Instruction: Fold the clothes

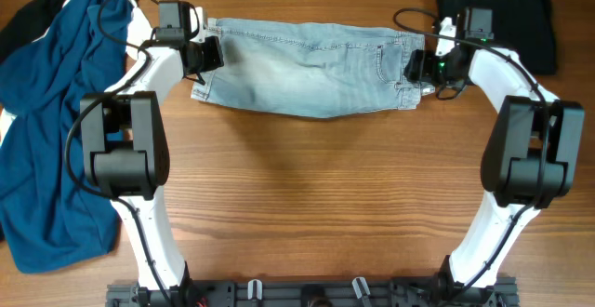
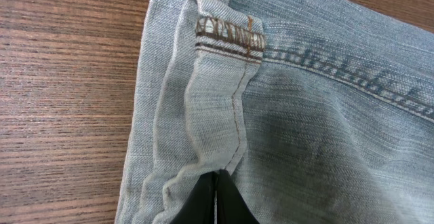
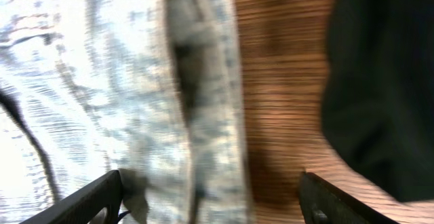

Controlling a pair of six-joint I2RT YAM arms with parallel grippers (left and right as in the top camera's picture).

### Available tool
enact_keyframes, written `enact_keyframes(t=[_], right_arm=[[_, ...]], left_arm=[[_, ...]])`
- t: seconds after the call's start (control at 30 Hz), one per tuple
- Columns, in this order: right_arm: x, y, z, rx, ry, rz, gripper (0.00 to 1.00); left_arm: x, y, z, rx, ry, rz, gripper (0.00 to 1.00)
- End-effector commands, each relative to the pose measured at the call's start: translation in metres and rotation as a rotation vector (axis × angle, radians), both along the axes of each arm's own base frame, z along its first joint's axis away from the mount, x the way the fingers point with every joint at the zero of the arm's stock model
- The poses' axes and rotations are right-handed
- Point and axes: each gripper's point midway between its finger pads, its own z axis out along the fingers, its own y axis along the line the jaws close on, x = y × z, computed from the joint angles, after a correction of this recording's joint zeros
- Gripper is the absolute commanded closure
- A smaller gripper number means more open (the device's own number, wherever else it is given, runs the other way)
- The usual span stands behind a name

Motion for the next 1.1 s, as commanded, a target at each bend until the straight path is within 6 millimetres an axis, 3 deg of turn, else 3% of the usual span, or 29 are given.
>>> enact_keyframes(t=[0.0, 0.17, 0.33, 0.43, 0.53, 0.6, 0.7, 0.8, 0.97, 1.07], right_arm=[[-0.01, 0.02, -0.014, 0.049, 0.058, 0.007, 0.17], [-0.012, 0.02, -0.017, 0.06, 0.071, -0.022, 0.17], [-0.018, 0.021, -0.033, 0.077, 0.064, -0.068, 0.18], [-0.018, 0.022, -0.038, 0.087, 0.054, -0.087, 0.22], [-0.024, 0.025, -0.049, 0.11, 0.055, -0.106, 0.35], [-0.031, 0.031, -0.056, 0.141, 0.062, -0.112, 0.49], [-0.035, 0.033, -0.058, 0.157, 0.075, -0.118, 0.93], [-0.023, 0.018, -0.033, 0.208, 0.021, -0.136, 0.96], [-0.004, -0.023, 0.056, 0.239, -0.105, -0.13, 0.96], [-0.01, -0.035, 0.111, 0.208, -0.155, -0.086, 0.96]], left_arm=[[-0.031, 0.005, -0.062, 0.022, 0.162, 0.019, 0.96], [-0.032, 0.005, -0.062, 0.022, 0.165, 0.019, 0.96], [-0.033, 0.005, -0.062, 0.022, 0.172, 0.019, 0.96], [-0.033, 0.005, -0.062, 0.022, 0.172, 0.019, 0.96], [-0.033, 0.005, -0.062, 0.022, 0.172, 0.019, 0.96], [-0.033, 0.005, -0.062, 0.022, 0.172, 0.019, 0.96], [-0.034, 0.005, -0.062, 0.021, 0.172, 0.019, 0.96], [-0.04, 0.005, -0.065, 0.022, 0.201, 0.019, 0.96], [-0.052, 0.0, -0.068, -0.006, 0.258, 0.035, 0.96], [-0.057, -0.025, -0.065, -0.103, 0.281, 0.001, 0.96]])
